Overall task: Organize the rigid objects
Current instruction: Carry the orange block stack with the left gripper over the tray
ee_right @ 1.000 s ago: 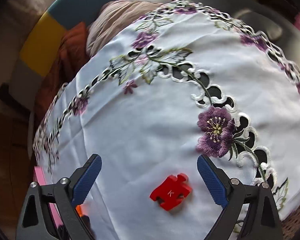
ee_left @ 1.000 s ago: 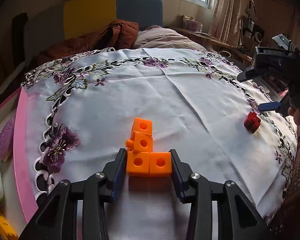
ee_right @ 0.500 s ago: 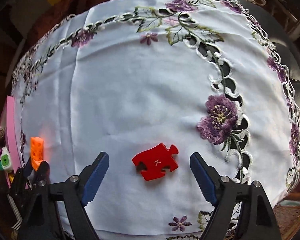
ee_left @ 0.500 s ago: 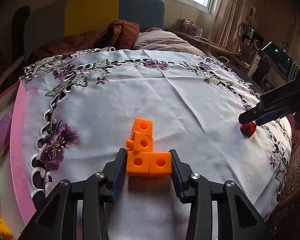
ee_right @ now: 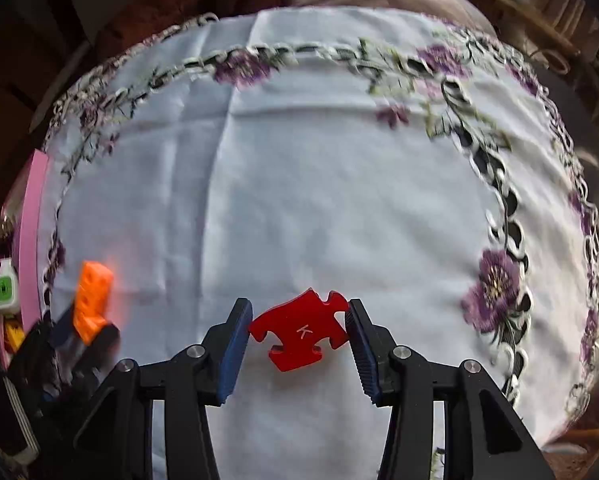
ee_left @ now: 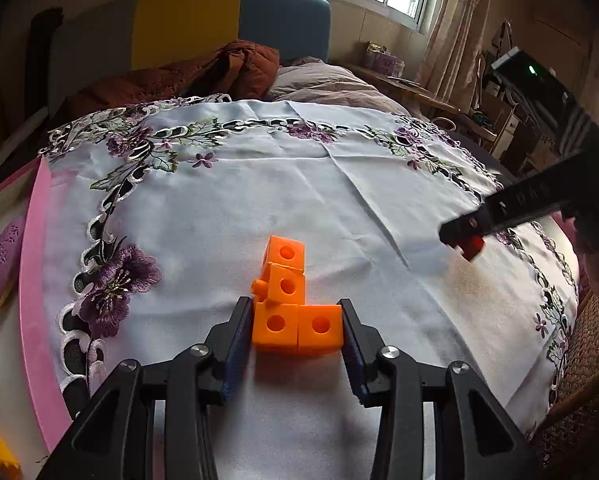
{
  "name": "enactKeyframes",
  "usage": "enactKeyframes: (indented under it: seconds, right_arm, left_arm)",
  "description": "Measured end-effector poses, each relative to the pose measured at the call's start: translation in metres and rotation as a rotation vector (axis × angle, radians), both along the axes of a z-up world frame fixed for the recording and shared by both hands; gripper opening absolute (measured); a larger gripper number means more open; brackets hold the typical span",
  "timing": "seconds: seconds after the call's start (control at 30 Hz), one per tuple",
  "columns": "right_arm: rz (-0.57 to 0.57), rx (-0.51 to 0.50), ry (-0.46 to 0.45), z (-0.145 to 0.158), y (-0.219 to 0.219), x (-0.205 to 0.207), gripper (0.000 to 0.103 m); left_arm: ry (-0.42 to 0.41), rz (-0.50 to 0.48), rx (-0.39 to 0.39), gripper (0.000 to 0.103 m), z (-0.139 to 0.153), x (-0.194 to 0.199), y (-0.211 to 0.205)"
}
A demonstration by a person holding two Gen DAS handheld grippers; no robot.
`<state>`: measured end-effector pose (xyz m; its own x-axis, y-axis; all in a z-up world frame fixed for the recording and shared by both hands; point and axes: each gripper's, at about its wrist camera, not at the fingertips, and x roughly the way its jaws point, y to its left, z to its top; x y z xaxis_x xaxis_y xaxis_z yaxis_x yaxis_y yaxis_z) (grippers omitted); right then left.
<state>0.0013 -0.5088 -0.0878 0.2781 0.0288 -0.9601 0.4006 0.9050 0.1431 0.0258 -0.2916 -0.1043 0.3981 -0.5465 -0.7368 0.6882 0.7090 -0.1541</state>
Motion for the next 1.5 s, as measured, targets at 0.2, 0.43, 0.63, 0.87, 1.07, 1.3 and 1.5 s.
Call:
enactKeyframes:
  seconds: [0.2, 0.43, 0.63, 0.87, 1.07, 1.3, 1.5]
  right_arm:
    - [-0.014, 0.018, -0.142, -0.007, 0.029, 0.023, 0.049]
    - [0.067, -0.101, -0.138, -0.016, 0.057, 0.040, 0.049]
    - [0.078, -0.093, -0.137, -0.019, 0.056, 0.047, 0.049]
    - [0.081, -0.092, -0.136, -0.020, 0.056, 0.051, 0.049]
    - [0.107, -0.124, -0.137, -0.018, 0.059, 0.048, 0.049]
    - [0.119, -0.140, -0.141, -0.018, 0.060, 0.049, 0.049]
    - [0.132, -0.152, -0.139, -0.017, 0.061, 0.049, 0.049]
  left_arm:
    - [0.008, -0.003, -0.008, 0.042, 0.000, 0.001, 0.002]
    - [0.012, 0.016, -0.002, 0.042, 0.004, 0.000, 0.005]
    - [-0.015, 0.042, -0.008, 0.042, 0.021, -0.011, 0.018]
    - [-0.066, 0.076, -0.040, 0.042, 0.053, -0.020, 0.035]
    - [-0.079, 0.107, -0.056, 0.042, 0.067, -0.023, 0.051]
    - [-0.078, 0.151, -0.077, 0.042, 0.077, -0.022, 0.072]
    - [-0.071, 0.195, -0.081, 0.042, 0.078, -0.019, 0.091]
